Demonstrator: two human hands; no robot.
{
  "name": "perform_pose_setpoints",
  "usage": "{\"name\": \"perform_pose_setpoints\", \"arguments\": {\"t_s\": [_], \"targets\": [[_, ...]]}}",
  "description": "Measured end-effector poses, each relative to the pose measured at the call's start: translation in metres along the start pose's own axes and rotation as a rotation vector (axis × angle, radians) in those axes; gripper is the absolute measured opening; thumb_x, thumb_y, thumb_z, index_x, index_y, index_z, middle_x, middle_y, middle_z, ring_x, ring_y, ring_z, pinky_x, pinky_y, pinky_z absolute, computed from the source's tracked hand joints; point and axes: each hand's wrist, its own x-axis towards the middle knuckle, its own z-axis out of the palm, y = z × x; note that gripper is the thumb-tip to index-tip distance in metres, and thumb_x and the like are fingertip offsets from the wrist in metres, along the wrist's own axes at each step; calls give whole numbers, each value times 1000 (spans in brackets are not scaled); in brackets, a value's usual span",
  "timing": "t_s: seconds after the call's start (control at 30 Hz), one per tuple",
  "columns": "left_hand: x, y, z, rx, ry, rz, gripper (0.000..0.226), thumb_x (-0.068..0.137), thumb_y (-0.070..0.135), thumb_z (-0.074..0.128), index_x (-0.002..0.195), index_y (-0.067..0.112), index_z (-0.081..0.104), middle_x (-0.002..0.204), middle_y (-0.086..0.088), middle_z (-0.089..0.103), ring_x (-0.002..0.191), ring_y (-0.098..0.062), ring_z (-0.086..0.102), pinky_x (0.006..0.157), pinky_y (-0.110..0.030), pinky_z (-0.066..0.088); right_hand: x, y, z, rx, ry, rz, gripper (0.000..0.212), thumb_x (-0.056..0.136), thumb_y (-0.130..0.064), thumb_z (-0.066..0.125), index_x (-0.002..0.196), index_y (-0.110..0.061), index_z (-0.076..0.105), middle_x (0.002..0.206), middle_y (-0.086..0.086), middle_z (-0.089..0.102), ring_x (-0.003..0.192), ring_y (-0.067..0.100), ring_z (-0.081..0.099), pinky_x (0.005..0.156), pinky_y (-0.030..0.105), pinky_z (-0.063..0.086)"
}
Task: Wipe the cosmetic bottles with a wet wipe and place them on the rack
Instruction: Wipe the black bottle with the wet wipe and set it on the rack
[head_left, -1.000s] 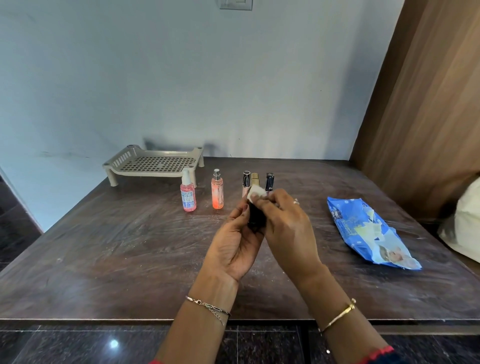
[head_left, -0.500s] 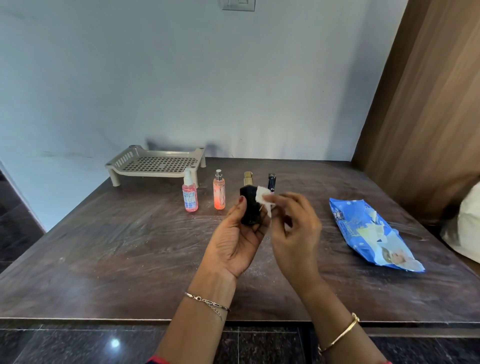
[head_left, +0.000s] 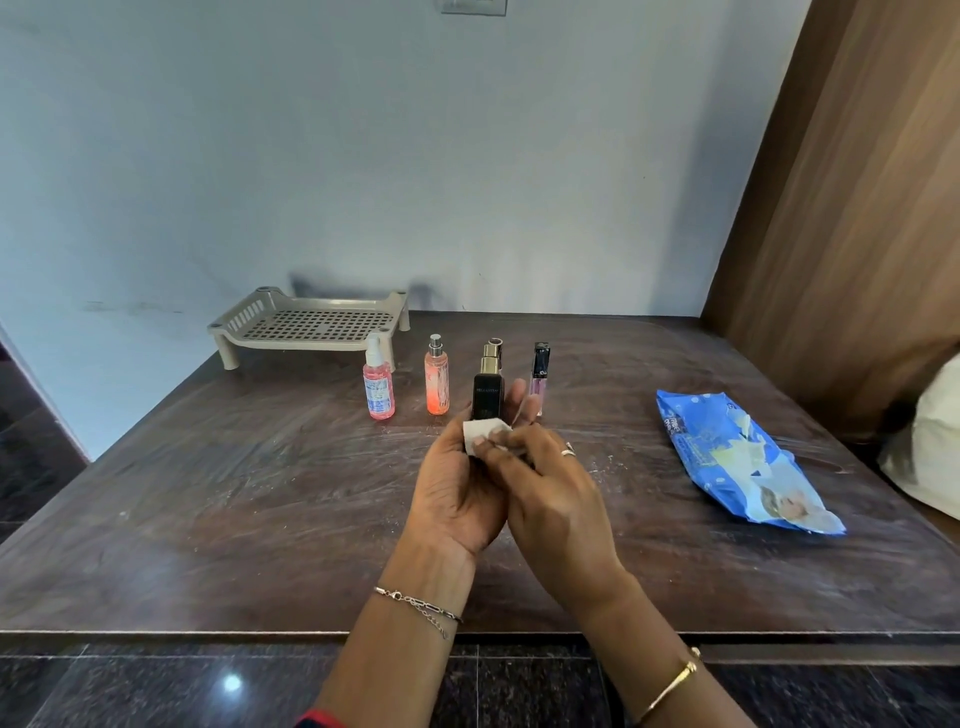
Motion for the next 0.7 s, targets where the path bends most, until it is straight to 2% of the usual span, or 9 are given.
{"name": "perform_pose_setpoints", "arguments": {"t_s": [0.1,0.17,0.3,0.37,0.47,0.53,0.7], "targets": [[-2,-4,2,17,-28,22,35,88,19,50,109,-4,66,107,-14,68,101,-24,67,96,-34,47,17,3,-1,83,103,76,26,88,-7,56,110,-8,70,109,10,62,98,24,61,69,34,56],[-2,-4,2,44,-36,29,31,89,19,49,102,-1,69,98,-16,71,91,-24,71,90,-34,51,29,5,-4,103,162,118,31,88,-10,49,112,-9,69,111,9,61,96,19,58,72,30,53],[-4,-1,6,113,-28,42,37,97,32,45,98,6,72,95,-12,73,89,-22,71,84,-33,55,35,1,-3,119,180,124,35,89,-12,44,114,-10,69,114,6,60,100,13,56,79,24,50],[-4,-3,10,111,-37,71,38,94,40,49,97,9,71,97,-8,72,92,-20,71,88,-35,54,30,-2,0,167,189,148,33,89,-11,46,112,-11,70,114,5,62,102,15,59,81,25,52],[-2,-3,10,176,-53,84,40,85,46,56,102,11,67,104,-8,70,104,-25,67,94,-40,51,16,-3,4,243,201,189,36,82,6,60,112,-11,69,107,2,64,96,14,62,79,31,54],[2,-1,8,184,-57,73,43,86,46,56,107,9,63,109,-10,70,107,-29,65,95,-40,50,5,-2,4,263,204,182,39,79,11,62,111,-10,69,106,1,66,97,13,63,80,31,54],[6,0,5,183,-75,19,52,89,51,50,105,6,70,120,-7,67,119,-28,58,101,-39,45,-2,-7,0,242,205,149,32,85,-5,50,109,-12,70,105,1,65,96,14,62,78,28,53]]}}
